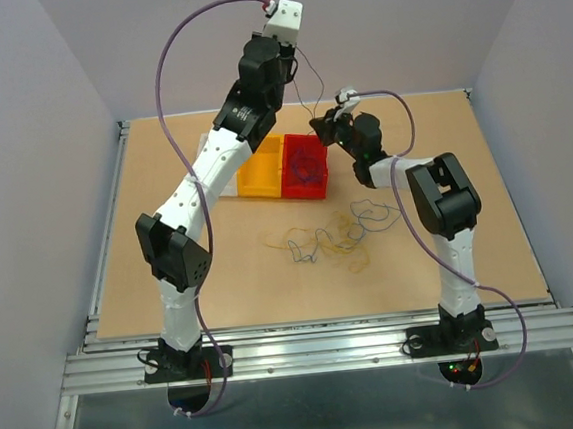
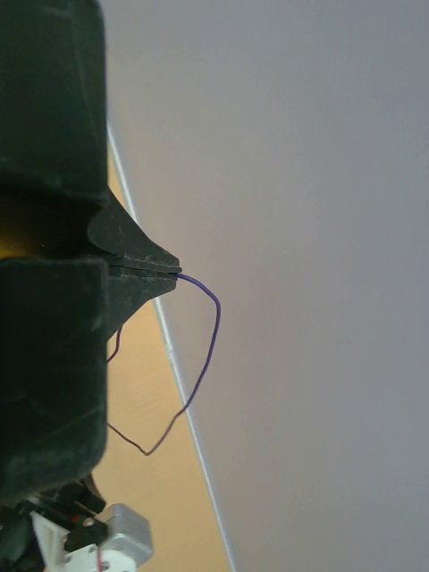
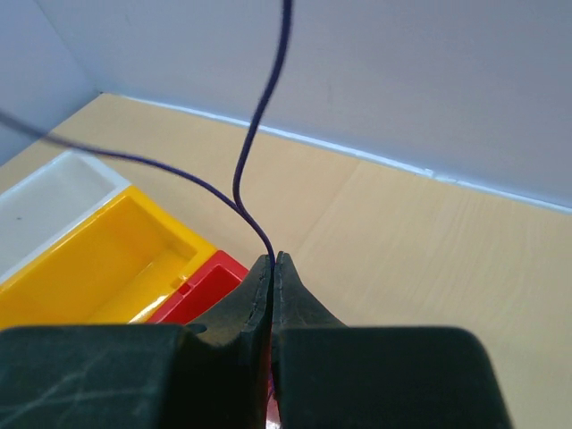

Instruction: Untangle the cables

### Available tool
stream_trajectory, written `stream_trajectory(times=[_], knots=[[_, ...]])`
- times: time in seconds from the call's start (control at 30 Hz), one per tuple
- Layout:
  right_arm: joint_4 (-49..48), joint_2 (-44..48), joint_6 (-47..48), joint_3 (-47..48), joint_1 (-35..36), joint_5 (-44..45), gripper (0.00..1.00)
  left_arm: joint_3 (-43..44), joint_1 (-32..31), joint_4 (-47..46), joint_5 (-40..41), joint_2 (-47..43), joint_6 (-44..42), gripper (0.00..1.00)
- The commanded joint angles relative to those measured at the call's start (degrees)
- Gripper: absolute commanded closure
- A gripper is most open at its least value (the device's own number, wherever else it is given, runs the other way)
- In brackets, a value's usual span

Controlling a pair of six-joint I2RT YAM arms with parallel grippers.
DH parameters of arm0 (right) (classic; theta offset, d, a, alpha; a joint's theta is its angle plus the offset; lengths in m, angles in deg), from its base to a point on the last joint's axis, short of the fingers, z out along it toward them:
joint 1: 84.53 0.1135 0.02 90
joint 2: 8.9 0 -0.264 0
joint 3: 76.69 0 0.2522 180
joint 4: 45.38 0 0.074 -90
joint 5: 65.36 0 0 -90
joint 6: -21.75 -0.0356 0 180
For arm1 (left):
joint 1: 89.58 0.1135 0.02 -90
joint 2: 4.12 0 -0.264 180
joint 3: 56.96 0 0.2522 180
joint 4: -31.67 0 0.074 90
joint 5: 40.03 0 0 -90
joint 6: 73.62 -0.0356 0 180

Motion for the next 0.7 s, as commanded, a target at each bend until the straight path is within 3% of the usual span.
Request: stream_trajectory(times=[0.0, 0.2, 0.43, 0.67], knots=[[-1.3, -0.8, 5.1, 0.3, 3.3, 5.0, 0.99, 5.5, 0.7, -4.1, 2.3, -1.9, -0.9, 1.00], [-1.3, -1.1, 13.6, -1.7, 6.8, 9.9, 1.00, -3.0, 1.6, -5.2, 0.2, -5.7, 0.5, 1.00], [0.4, 1.2, 12.4, -6.9, 7.5, 8.8, 0.99, -15.5, 1.9, -7.1, -4.5, -11.5, 2.5, 1.00], [14.1, 0.2, 13.2, -2.6, 10.2, 15.2, 0.99, -20.5, 1.9, -7.0, -6.8, -11.4, 3.5, 1.00]])
